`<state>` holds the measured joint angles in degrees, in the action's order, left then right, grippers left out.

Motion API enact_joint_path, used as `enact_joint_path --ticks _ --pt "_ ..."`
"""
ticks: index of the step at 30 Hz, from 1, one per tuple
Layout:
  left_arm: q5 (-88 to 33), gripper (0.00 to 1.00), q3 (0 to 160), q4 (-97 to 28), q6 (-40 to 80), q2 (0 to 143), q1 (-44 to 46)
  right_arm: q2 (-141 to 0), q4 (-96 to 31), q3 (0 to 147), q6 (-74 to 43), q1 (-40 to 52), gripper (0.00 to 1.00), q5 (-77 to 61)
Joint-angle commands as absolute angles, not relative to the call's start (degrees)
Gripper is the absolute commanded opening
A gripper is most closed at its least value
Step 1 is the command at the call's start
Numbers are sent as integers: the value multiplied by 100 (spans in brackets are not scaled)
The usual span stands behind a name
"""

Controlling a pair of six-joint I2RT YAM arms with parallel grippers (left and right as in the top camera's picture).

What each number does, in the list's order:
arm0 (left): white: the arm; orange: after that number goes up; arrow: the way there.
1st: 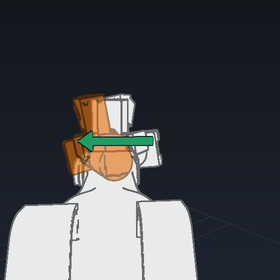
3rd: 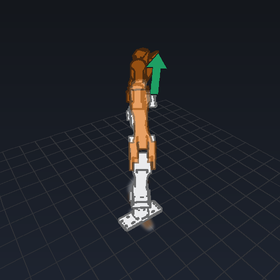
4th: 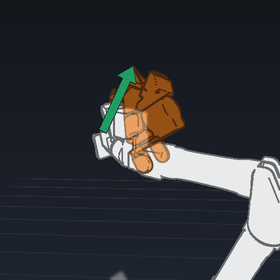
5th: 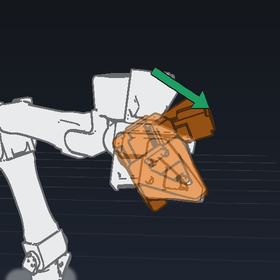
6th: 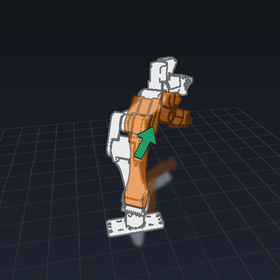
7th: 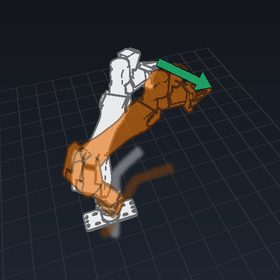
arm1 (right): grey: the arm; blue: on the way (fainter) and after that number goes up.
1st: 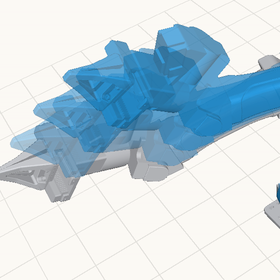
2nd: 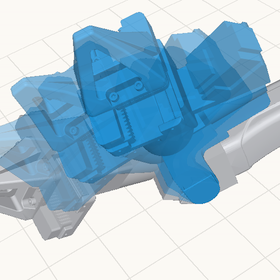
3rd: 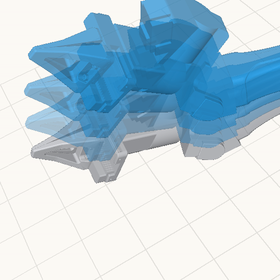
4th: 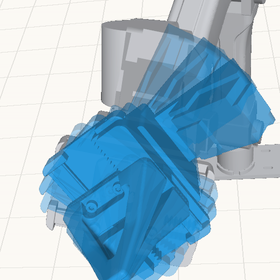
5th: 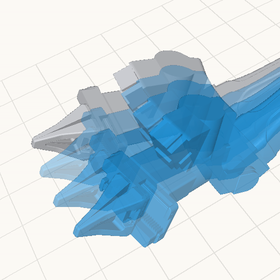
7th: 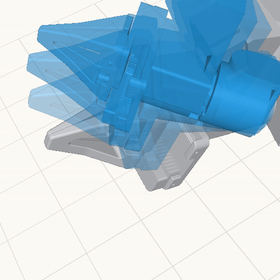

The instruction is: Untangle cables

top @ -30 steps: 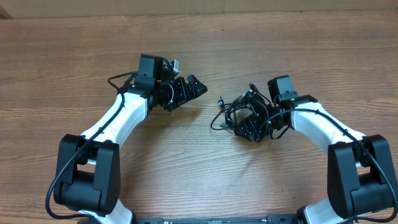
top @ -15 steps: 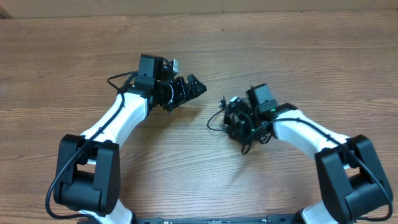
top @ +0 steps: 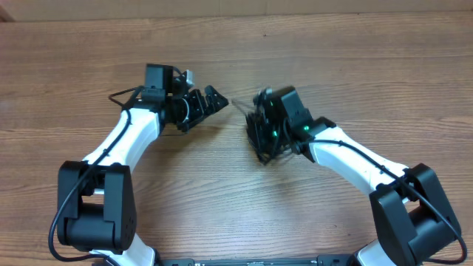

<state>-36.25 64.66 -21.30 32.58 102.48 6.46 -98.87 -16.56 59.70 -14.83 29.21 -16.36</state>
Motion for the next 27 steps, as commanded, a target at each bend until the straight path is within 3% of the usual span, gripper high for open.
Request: enact_joint_path --ticks 1,4,6,12,18,22,27 --pt "-3752 100 6536 -2224 3175 10224 460 -9815 -1514 6571 -4018 2912 23 -1900" --pt "-3754 99 6536 -2324 3173 10221 399 -9813 -1551 6807 -4007 2902 80 -2025" --pt "-3754 100 6536 -2377 3170 10221 401 -9810 -1638 6836 -3756 2877 100 -2010" --pt "-3645 100 6536 -2375 2941 10221 674 -9810 -2392 6836 -3417 2652 100 -1052" --pt "-1909 95 6536 -2814 2812 10221 1258 -9810 -3059 6836 -3420 2244 100 -753" --pt "-582 94 6536 -3376 3964 10235 1627 -9810 -3503 6836 -3417 1955 100 -753" --pt "-226 91 6534 -3398 4866 10328 1872 -9810 -3785 6831 -3398 1793 100 -751"
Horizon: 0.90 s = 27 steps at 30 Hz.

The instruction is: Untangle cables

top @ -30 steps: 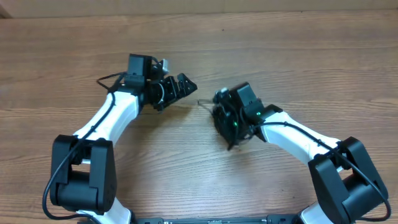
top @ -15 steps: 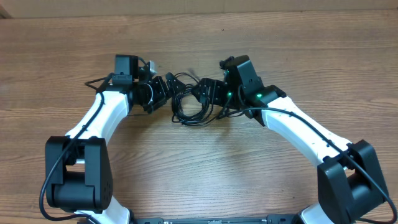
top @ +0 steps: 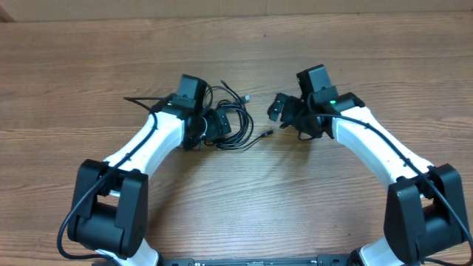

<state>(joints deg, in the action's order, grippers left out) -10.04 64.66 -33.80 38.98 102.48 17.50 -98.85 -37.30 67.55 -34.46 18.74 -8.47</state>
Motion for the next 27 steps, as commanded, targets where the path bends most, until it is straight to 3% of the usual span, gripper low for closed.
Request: enact_joint_path --ticks 1,7,9,11,12,13,15,17,19,20,21,24,27 --pt "-222 91 6534 -3395 5089 10357 1883 -9810 -3793 6831 -3398 1791 100 -751" --pt "-261 89 6534 -3400 6423 10593 1911 -9810 -3833 6831 -3398 1787 100 -753" --pt "-272 77 6534 -3371 6469 10680 1973 -9810 -3839 6831 -3398 1787 100 -753" --pt "-207 52 6536 -3358 6182 10683 1994 -9810 -3883 6831 -3398 1787 100 -753" --pt "-207 20 6536 -3312 5861 10683 1984 -9810 -3933 6831 -3398 1787 100 -753" --pt "-217 4 6543 -3225 5470 10680 1949 -9810 -3964 6831 -3398 1787 100 -753" --pt "-272 4 6628 -3140 4654 10669 1885 -9810 -4005 6831 -3398 1787 100 -753" --pt "-768 4 7382 -3468 1835 10451 1688 -9810 -4071 6831 -3398 1787 100 -753" --pt "-823 4 8003 -4080 193 10313 1673 -9810 -4095 6831 -3398 1787 100 -755" --pt "-576 8 8418 -4543 -351 10283 1675 -9810 -4108 6831 -3398 1787 100 -755" --pt "-242 35 8567 -4672 -346 10283 1673 -9810 -4108 6831 -3398 1787 100 -753" --pt "-252 96 8543 -4694 779 10287 1673 -9810 -4106 6831 -3398 1787 100 -753" --pt "-252 100 8523 -4917 2674 10287 1675 -9810 -4101 6831 -3398 1787 100 -751"
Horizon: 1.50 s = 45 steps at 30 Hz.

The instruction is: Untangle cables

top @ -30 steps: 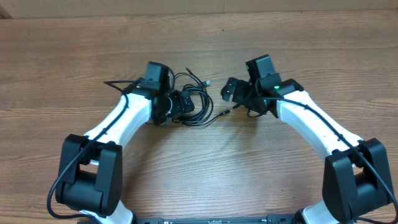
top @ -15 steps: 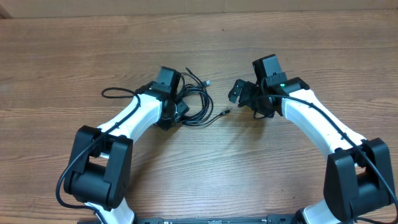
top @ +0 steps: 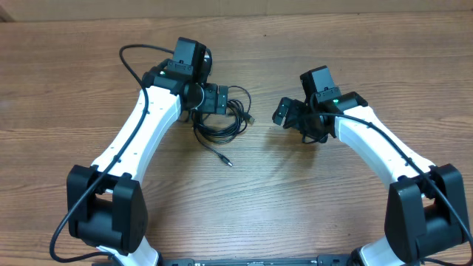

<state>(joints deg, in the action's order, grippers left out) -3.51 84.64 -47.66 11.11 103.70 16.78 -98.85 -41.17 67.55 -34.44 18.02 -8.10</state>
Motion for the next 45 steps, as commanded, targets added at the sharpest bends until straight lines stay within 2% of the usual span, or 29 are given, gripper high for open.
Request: enact_joint_path --ticks 1,2,6,7,9,13,15,19,21,22,23,24,28,32,34,38,41,45 --pt "-307 99 8442 -5059 3760 10289 1684 -9810 -4099 6831 -3398 1787 100 -751" --pt "-412 100 8368 -5024 4303 10289 1695 -9810 -4101 6831 -3398 1787 100 -753" --pt "-687 97 8143 -4991 4915 10348 1706 -9810 -4101 6831 -3398 1787 100 -751" --pt "-637 98 7994 -4923 5704 10388 1706 -9810 -4104 6831 -3398 1787 100 -753" --pt "-386 91 7592 -4633 6300 10394 1739 -9810 -4106 6831 -3398 1787 100 -753" --pt "-191 88 6858 -3774 6329 10414 1739 -9810 -3997 6834 -3398 1787 100 -760" --pt "49 80 6648 -3562 6326 10516 1745 -9810 -3964 6834 -3398 1787 100 -781" --pt "69 74 6582 -3094 6320 10895 1837 -9810 -3846 6834 -3376 1787 100 -777" --pt "62 71 6582 -2893 6318 11137 1846 -9804 -3778 6840 -3009 1787 100 -821" --pt "60 60 6582 -2840 6300 11264 1846 -9804 -3782 6866 -2886 1787 100 -823" --pt "64 27 6582 -2829 6252 11408 1846 -9804 -3778 6899 -2724 1787 100 -904" --pt "62 4 6582 -2832 6114 11445 1844 -9804 -3771 6914 -2663 1787 100 -906" --pt "-21 4 6805 -3052 5236 11050 1699 -9797 -3802 6914 -2663 1787 100 -1059" --pt "-21 4 7275 -3439 3439 9979 1647 -9476 -3817 6917 -2574 1787 100 -1389" --pt "-132 4 7299 -3476 3048 9640 1647 -9251 -3846 6914 -2226 1787 100 -1612" --pt "-320 4 7299 -3791 2268 8827 1647 -8779 -3824 6917 -1363 1787 100 -2906" --pt "-1278 4 7299 -3787 1511 8471 1647 -8711 -3756 6914 -1144 1793 98 -3824" --pt "-1789 4 7299 -3771 1153 8320 1647 -8711 -3686 6914 -958 1793 95 -3916"
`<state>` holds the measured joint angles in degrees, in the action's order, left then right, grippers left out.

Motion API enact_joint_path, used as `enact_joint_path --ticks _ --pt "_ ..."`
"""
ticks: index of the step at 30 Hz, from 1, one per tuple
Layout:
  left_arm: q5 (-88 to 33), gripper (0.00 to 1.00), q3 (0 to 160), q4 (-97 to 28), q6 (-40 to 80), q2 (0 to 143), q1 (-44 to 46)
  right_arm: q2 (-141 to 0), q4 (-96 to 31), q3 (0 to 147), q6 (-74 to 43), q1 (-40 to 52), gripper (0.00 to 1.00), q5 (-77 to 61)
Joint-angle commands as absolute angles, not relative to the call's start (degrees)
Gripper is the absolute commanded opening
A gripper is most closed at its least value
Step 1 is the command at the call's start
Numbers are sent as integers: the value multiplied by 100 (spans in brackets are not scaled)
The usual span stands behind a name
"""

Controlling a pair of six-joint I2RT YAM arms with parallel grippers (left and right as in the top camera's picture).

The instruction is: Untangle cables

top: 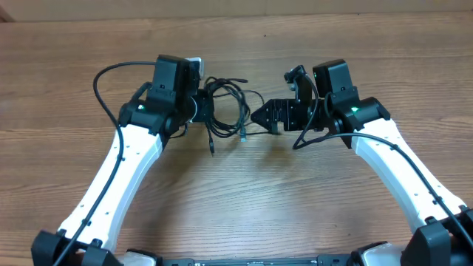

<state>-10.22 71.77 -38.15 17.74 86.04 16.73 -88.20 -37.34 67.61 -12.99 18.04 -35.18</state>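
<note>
A tangled bundle of thin black cables (pixel 230 103) hangs in loops from my left gripper (pixel 205 109), which is shut on its left side. Two plug ends dangle below the bundle: one (pixel 211 150) on the left, another (pixel 242 136) on the right. My right gripper (pixel 256 116) points left, its tip just right of the bundle, close to the outer loop. From overhead I cannot tell whether its jaws are open or whether they touch the cable.
The wooden table (pixel 236 192) spreads all around. The left arm's own black supply cable (pixel 111 77) arcs out to the left of its wrist. The right arm's supply cable (pixel 310 129) loops beside its wrist.
The left gripper has shifted a little toward the front and left, still holding the bundle. The right gripper has moved left, from well apart to right beside the bundle's right edge.
At first both grippers were close together mid-table with a thin line between them. Then the right gripper stood apart and the bundle lay at the left gripper. The left arm then held the bundle farther back, and now the right gripper is beside it.
</note>
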Motion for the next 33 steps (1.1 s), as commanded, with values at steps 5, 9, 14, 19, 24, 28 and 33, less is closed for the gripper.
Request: enact_joint_path --ticks 5,9,14,19,24,28,33 --pt "-2600 4 7299 -3774 784 8270 1647 -8711 -3599 6912 -416 1793 93 -3933" --pt "-3039 4 7299 -3760 635 8270 1643 -8713 -3343 6910 -397 1793 88 -3870" --pt "-3439 4 7299 -3673 635 8270 1640 -8715 -3288 6908 -399 1793 84 -3802" --pt "-3931 4 7301 -3420 639 8270 1636 -8718 -3332 6884 -408 1793 69 -3450" --pt "-4875 4 7301 -3065 773 8270 1446 -8729 -3328 6869 -443 1793 45 -3286" --pt "-5009 4 7301 -3061 814 8270 1190 -8726 -3328 6869 -467 1793 4 -3317" --pt "-4412 5 7301 -3087 919 8272 1090 -8707 -3330 6873 -462 1791 4 -4281"
